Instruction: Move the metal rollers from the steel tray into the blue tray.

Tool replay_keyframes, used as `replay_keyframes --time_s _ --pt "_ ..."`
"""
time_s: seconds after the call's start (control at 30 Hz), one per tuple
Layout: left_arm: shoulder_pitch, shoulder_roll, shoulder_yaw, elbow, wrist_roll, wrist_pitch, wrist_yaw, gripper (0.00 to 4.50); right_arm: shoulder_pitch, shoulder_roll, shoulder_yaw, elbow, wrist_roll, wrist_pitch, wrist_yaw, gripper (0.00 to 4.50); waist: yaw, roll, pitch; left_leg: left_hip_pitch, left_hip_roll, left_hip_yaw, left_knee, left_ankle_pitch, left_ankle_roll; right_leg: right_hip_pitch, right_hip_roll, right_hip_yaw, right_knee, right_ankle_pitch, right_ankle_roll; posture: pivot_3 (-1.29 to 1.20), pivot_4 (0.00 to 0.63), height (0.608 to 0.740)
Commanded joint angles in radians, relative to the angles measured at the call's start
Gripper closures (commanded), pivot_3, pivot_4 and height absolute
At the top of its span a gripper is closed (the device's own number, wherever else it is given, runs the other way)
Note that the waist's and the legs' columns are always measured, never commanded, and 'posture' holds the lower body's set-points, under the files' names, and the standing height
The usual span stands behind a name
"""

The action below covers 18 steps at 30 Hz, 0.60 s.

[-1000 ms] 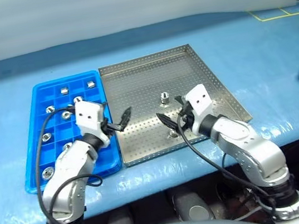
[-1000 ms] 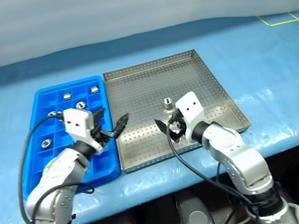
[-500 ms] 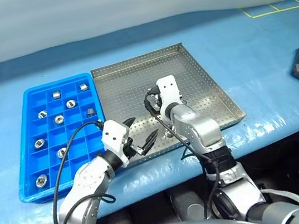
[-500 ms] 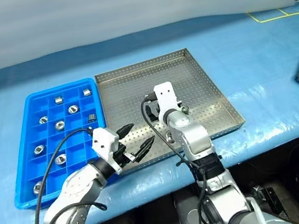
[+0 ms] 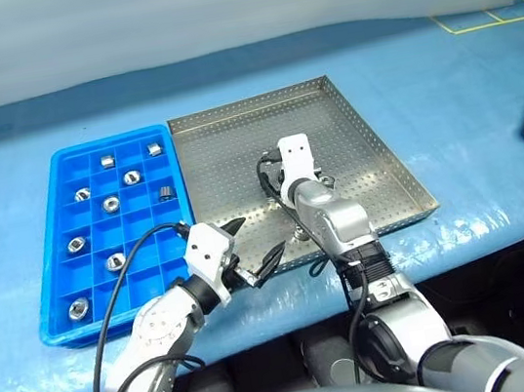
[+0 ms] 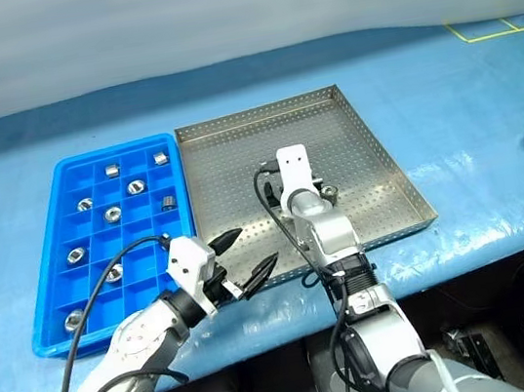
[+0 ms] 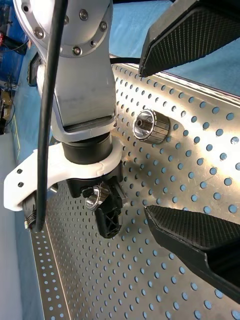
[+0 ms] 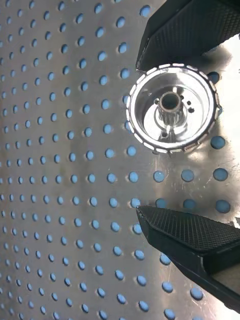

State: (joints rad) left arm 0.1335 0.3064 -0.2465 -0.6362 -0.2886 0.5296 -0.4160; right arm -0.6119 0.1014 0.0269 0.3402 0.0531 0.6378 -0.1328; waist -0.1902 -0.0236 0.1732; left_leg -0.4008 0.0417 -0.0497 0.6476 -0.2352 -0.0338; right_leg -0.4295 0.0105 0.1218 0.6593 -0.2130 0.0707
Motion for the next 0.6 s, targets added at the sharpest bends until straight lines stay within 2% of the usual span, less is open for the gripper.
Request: replay_keyframes --time_s 0.03,0.27,0.3,0.43,0.6 --pt "-0.005 -0.002 -0.004 -0.042 -0.004 -0.030 -0.002 0.00 -0.030 0.013 -0.017 0.015 -0.005 -0.034 -0.014 0.38 0.003 0.000 0.000 0.000 0.000 0.000 0.000 0.000 0.000 0.000 0.000 0.000 0.000 0.000 0.000 -0.08 0.150 0.740" --pt "-0.003 -0.003 -0.002 -0.032 -0.002 -0.038 0.001 0.00 -0.035 0.021 -0.015 0.017 -0.012 -0.042 -0.003 2.55 0.009 0.000 0.000 0.000 0.000 0.000 0.000 0.000 0.000 0.000 0.000 0.000 0.000 0.000 0.000 -0.07 0.150 0.740" --pt "-0.003 -0.003 -0.002 -0.031 -0.001 -0.039 0.002 0.00 -0.034 0.022 -0.015 0.011 -0.013 -0.042 -0.004 2.69 0.009 0.000 0.000 0.000 0.000 0.000 0.000 0.000 0.000 0.000 0.000 0.000 0.000 0.000 0.000 -0.07 0.150 0.740" --pt "-0.003 -0.004 -0.002 -0.029 0.002 -0.041 0.006 0.00 -0.024 0.022 0.008 -0.045 -0.017 -0.021 0.017 2.69 0.009 0.001 0.000 0.000 0.000 0.000 0.000 0.000 0.000 0.000 0.000 0.000 0.000 0.000 0.000 -0.07 0.150 0.740" --pt "0.006 -0.024 0.023 -0.028 0.038 -0.071 0.060 0.00 -0.044 0.006 0.089 -0.139 -0.007 0.001 0.138 2.69 0.012 0.001 0.001 0.000 0.000 0.000 -0.001 0.000 0.000 0.000 0.000 0.000 0.000 0.000 0.000 -0.02 0.150 0.740"
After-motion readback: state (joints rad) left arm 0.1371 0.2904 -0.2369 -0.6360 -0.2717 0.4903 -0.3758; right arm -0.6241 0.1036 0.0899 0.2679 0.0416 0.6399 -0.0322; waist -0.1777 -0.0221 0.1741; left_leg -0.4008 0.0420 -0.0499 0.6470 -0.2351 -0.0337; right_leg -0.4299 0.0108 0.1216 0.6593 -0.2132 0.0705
